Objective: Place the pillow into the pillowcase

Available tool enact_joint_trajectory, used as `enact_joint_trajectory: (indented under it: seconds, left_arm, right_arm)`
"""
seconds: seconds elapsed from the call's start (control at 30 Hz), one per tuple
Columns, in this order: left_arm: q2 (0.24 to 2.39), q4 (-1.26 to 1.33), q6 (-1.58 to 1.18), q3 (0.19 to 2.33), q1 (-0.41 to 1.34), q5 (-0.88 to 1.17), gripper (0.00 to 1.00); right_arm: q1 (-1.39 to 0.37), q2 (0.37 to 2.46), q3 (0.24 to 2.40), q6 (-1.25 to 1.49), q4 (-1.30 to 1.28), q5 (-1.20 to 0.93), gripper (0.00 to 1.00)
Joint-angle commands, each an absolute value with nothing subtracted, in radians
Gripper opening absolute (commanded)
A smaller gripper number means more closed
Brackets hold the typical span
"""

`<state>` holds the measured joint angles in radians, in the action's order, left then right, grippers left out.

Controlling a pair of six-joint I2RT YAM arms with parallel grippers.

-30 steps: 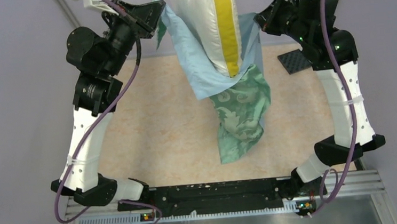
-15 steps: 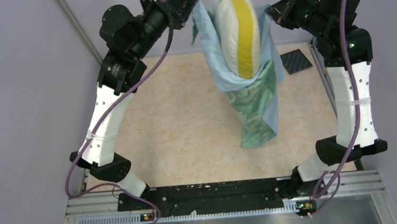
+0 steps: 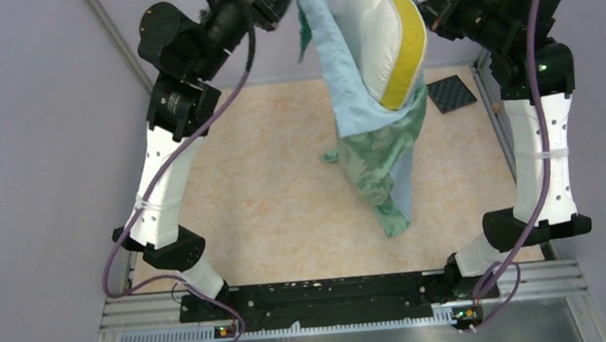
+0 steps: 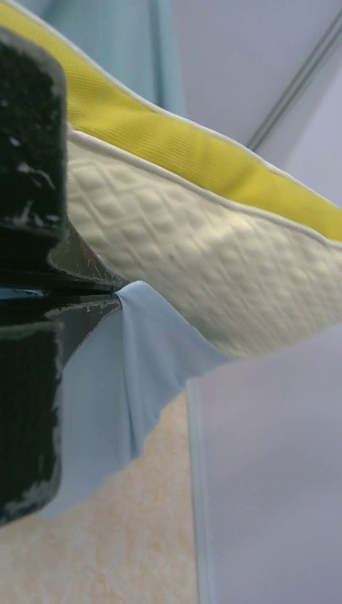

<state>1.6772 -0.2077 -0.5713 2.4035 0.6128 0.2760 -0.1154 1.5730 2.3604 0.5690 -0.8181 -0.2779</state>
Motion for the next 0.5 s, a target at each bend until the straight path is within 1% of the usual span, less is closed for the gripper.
enact_joint_trajectory:
  seconds: [0.0, 0.07, 0.13, 0.2, 0.23, 0.27, 0.3, 0.33, 0.4, 0.47]
  left_arm:
    - [1.641, 0.051, -0.717, 2.444, 0.428, 0.243, 0.00]
    - [1.652, 0.120, -0.779, 2.442, 0.427, 0.279, 0.00]
    - [1.695, 0.135, -0.828, 2.483, 0.481, 0.356, 0.00]
    - [1.719, 0.071, -0.704, 2.521, 0.640, 0.344, 0.00]
    - [1.718, 0.061, -0.650, 2.513, 0.690, 0.336, 0.00]
    - [1.714, 0.059, -0.639, 2.505, 0.699, 0.324, 0.00]
    - [1.707, 0.061, -0.638, 2.502, 0.683, 0.296, 0.00]
    - [1.699, 0.085, -0.665, 2.497, 0.643, 0.271, 0.00]
    - [1.699, 0.184, -0.815, 2.494, 0.510, 0.268, 0.00]
    - [1.701, 0.227, -0.886, 2.495, 0.426, 0.239, 0.00]
  right_arm:
    - [-0.190, 1.425, 2.144, 0.579, -0.632, -0.291, 0.00]
    - [-0.179, 1.422, 2.147, 0.550, -0.646, -0.243, 0.00]
    - [-0.088, 1.472, 2.234, 0.576, -0.681, -0.298, 0.00]
    - [-0.009, 1.533, 2.320, 0.618, -0.704, -0.363, 0.00]
    - [0.023, 1.556, 2.354, 0.622, -0.719, -0.371, 0.00]
    - [0.027, 1.572, 2.380, 0.623, -0.738, -0.380, 0.00]
    - [0.017, 1.572, 2.374, 0.631, -0.742, -0.407, 0.00]
    - [-0.010, 1.553, 2.309, 0.635, -0.727, -0.421, 0.00]
    - [-0.106, 1.474, 2.172, 0.606, -0.682, -0.358, 0.00]
    - [-0.147, 1.383, 2.031, 0.616, -0.606, -0.367, 0.00]
